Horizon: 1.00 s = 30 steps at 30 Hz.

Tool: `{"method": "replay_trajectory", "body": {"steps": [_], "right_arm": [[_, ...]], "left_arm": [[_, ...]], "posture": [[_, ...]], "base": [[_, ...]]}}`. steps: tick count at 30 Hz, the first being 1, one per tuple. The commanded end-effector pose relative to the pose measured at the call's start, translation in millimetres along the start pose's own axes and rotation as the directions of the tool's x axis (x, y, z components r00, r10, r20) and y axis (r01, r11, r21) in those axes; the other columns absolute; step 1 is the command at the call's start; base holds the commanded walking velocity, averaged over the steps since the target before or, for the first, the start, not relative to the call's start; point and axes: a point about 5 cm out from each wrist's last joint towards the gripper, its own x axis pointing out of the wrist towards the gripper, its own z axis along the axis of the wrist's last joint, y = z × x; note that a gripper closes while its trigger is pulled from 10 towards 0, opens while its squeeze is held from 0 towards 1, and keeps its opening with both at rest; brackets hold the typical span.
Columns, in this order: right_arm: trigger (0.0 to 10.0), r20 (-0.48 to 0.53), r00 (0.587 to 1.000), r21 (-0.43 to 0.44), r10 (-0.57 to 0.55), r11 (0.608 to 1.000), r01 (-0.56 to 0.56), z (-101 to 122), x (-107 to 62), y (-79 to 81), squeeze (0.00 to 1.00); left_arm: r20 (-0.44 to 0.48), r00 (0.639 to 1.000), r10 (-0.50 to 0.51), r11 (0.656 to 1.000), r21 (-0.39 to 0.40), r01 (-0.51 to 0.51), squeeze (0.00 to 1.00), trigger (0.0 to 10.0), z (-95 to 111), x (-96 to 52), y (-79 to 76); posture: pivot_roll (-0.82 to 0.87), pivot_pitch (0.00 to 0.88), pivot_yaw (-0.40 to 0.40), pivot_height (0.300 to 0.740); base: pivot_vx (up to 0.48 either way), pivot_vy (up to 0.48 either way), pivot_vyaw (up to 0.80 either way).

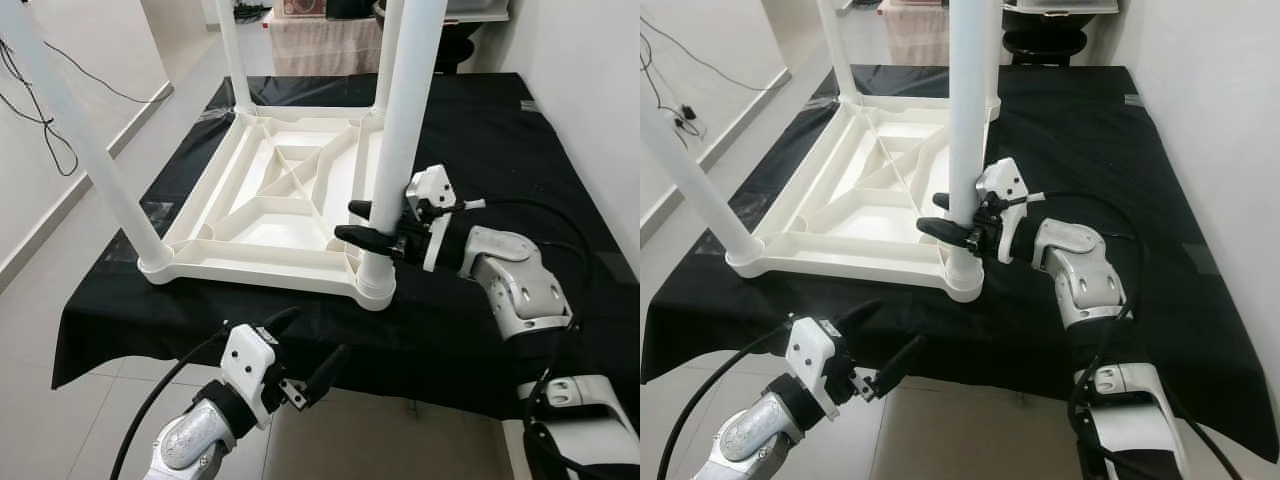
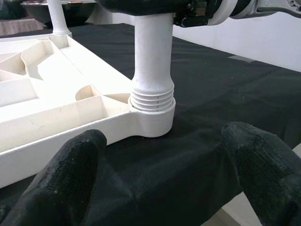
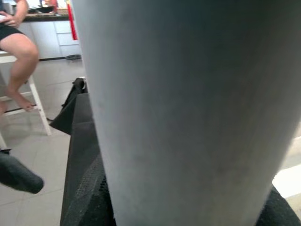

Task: Building children table

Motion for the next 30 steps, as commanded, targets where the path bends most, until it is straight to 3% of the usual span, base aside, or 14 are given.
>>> {"method": "replay_trajectory", "body": {"steps": [1, 5, 9, 10, 11, 13, 14, 15, 16, 17, 25, 26, 29, 30], "right_arm": [[0.0, 0.009, 0.998, 0.013, 0.059, 0.998, -0.059, -3, 5.5, 4.9, 0.0], [0.0, 0.013, 0.999, 0.021, 0.051, 0.998, -0.051, -7, 2.9, 4.2, 0.0], [0.0, 0.002, 0.995, 0.05, -0.098, 0.994, 0.097, -15, 1.1, 4.2, 0.0], [0.0, -0.073, 0.889, 0.051, -0.453, 0.888, 0.457, -34, 0.7, 10.1, 0.0], [0.0, -0.113, 0.765, 0.024, -0.634, 0.768, 0.64, -43, -3.7, 14.5, 0.0], [0.0, -0.113, 0.765, 0.024, -0.634, 0.768, 0.64, -43, -3.7, 14.5, 0.0], [0.0, -0.175, 0.678, 0.059, -0.714, 0.679, 0.731, -58, -7.0, 35.5, 0.0], [0.0, -0.175, 0.678, 0.059, -0.714, 0.679, 0.731, -58, -7.0, 35.5, 0.0], [0.0, -0.262, 0.682, 0.068, -0.683, 0.692, 0.719, -82, -1.6, 69.5, 0.0], [0.0, -0.276, 0.698, 0.072, -0.66, 0.71, 0.7, -88, 0.5, 77.1, 0.0], [0.0, -0.202, 0.718, 0.046, -0.667, 0.725, 0.687, -71, 14.6, 55.9, 0.0], [10.0, -0.201, 0.709, 0.045, -0.676, 0.717, 0.696, -69, 16.0, 55.9, 0.0], [10.0, -0.197, 0.705, 0.041, -0.681, 0.713, 0.7, -67, 16.7, 54.9, 0.0], [10.0, -0.168, 0.74, 0.078, -0.651, 0.74, 0.668, -62, 19.5, 53.7, 1.0]], "left_arm": [[-0.016, 1.0, -0.003, 1.0, -0.003, 0.003, 0.0, 10.0, -2, -2.3, -1.7], [-0.015, 1.0, -0.004, 1.0, -0.003, 0.004, 0.0, 10.0, -2, -2.3, -1.9], [-0.015, 1.0, -0.004, 1.0, -0.004, 0.003, 0.0, 10.0, -2, -2.6, -1.8], [-0.014, 1.0, 0.0, 1.0, -0.003, 0.0, 0.0, 10.0, -1, -3.9, -1.3], [-0.014, 1.0, 0.002, 1.0, -0.002, -0.002, 0.0, 10.0, -1, -4.6, -1.0], [-0.014, 1.0, 0.002, 1.0, -0.002, -0.002, 0.0, 10.0, -1, -4.6, -1.0], [-0.014, 1.0, 0.006, 1.0, -0.001, -0.006, 0.0, 10.0, -1, -4.7, 0.0], [-0.014, 1.0, 0.006, 1.0, -0.001, -0.006, 0.0, 10.0, -1, -4.7, 0.0], [-0.012, 1.0, 0.013, 1.0, 0.0, -0.013, 0.0, 10.0, -1, -4.2, 1.4], [-0.012, 1.0, 0.014, 1.0, 0.0, -0.014, 0.0, 10.0, -1, -3.8, 1.5], [-0.01, 1.0, 0.005, 1.0, 0.001, -0.005, 0.0, 10.0, -2, -0.9, 1.7], [-0.009, 1.0, 0.011, 1.0, 0.002, -0.011, 0.0, 10.0, -2, -1.2, 2.3], [-0.008, 1.0, 0.016, 1.0, 0.003, -0.016, 0.0, 10.0, -2, -1.4, 2.7], [-0.008, 1.0, 0.016, 1.0, 0.002, -0.016, 0.0, 10.0, -2, -1.4, 3.0]], "posture": [[-0.06, 0.151, 0.023, 0.74], [-0.06, 0.151, 0.025, 0.74], [-0.06, 0.164, 0.013, 0.74], [-0.07, 0.165, -0.001, 0.74], [-0.07, 0.165, -0.001, 0.74], [-0.07, 0.165, -0.001, 0.74], [-0.06, 0.174, 0.007, 0.74], [-0.06, 0.174, 0.007, 0.74], [-0.08, 0.163, 0.027, 0.74], [-0.08, 0.163, 0.027, 0.74], [-0.06, 0.153, 0.014, 0.74], [-0.06, 0.153, 0.014, 0.74], [-0.07, 0.153, 0.015, 0.74], [-0.07, 0.152, 0.015, 0.74]], "base": [[0.0, 0.0, 0.0], [0.0, 0.0, 0.0], [0.0, 0.0, 0.0], [0.0, 0.0, 0.0], [0.0, 0.0, 0.0], [0.0, 0.0, 0.0], [0.0, 0.0, 0.0], [0.0, 0.0, 0.0], [0.0, 0.0, 0.0], [0.0, 0.0, 0.0], [0.0, 0.0, 0.0], [0.0, 0.0, 0.0], [0.0, 0.0, 0.0], [0.0, 0.0, 0.0]]}}
